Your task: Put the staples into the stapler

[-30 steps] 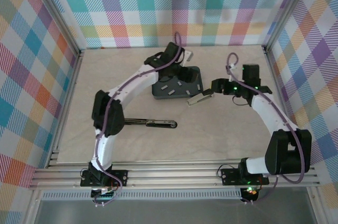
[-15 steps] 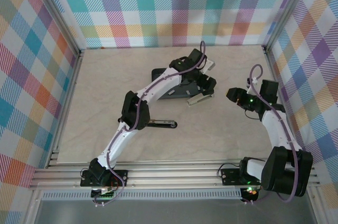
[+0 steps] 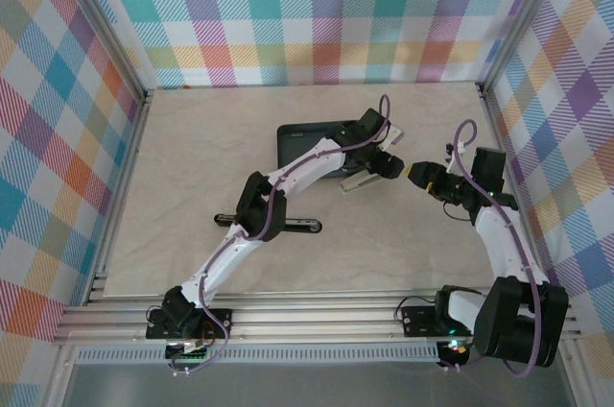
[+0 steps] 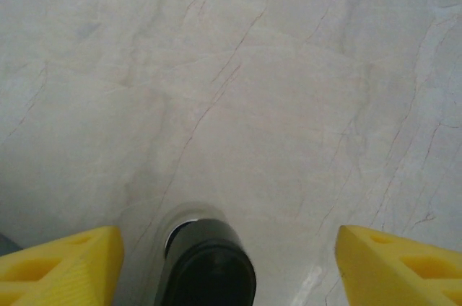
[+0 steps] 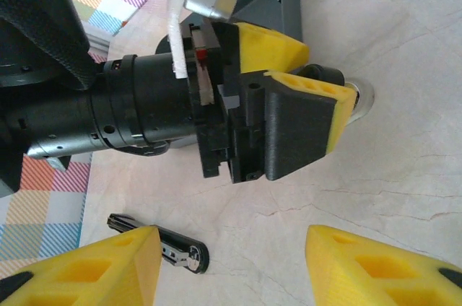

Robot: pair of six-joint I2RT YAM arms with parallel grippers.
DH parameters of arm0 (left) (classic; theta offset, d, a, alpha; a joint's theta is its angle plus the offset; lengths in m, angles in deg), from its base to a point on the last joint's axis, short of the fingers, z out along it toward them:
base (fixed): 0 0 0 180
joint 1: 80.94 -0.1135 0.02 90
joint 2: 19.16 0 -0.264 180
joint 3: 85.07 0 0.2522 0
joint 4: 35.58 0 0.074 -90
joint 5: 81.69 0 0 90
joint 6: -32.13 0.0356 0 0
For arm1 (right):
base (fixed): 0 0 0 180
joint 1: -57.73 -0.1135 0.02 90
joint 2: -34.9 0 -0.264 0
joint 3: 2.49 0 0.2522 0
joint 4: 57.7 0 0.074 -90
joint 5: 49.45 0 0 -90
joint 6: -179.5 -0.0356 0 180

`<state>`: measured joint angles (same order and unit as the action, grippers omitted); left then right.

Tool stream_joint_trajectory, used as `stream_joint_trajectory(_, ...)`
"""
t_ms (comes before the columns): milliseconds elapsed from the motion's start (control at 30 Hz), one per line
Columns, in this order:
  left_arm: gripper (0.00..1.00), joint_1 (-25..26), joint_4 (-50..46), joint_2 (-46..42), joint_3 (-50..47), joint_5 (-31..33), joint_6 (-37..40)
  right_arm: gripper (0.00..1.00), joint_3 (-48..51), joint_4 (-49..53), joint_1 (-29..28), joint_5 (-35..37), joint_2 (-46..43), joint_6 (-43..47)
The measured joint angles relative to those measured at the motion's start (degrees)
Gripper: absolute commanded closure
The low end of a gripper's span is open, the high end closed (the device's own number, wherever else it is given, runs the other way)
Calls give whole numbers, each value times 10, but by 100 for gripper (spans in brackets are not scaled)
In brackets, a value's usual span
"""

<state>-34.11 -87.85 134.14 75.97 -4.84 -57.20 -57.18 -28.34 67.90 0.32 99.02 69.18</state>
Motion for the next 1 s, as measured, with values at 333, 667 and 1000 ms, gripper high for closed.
stream_joint_trajectory(333,47,10,-5,5,0,20,24,45,3,3,0,-6,-10,2)
stream_joint_trajectory(667,86,17,-5,8,3,28,52,45,5,3,0,-6,-15,2)
stream_joint_trajectory(1000,100,19,-45,-19,2,21,75,41,9,-3,0,3,-35,10)
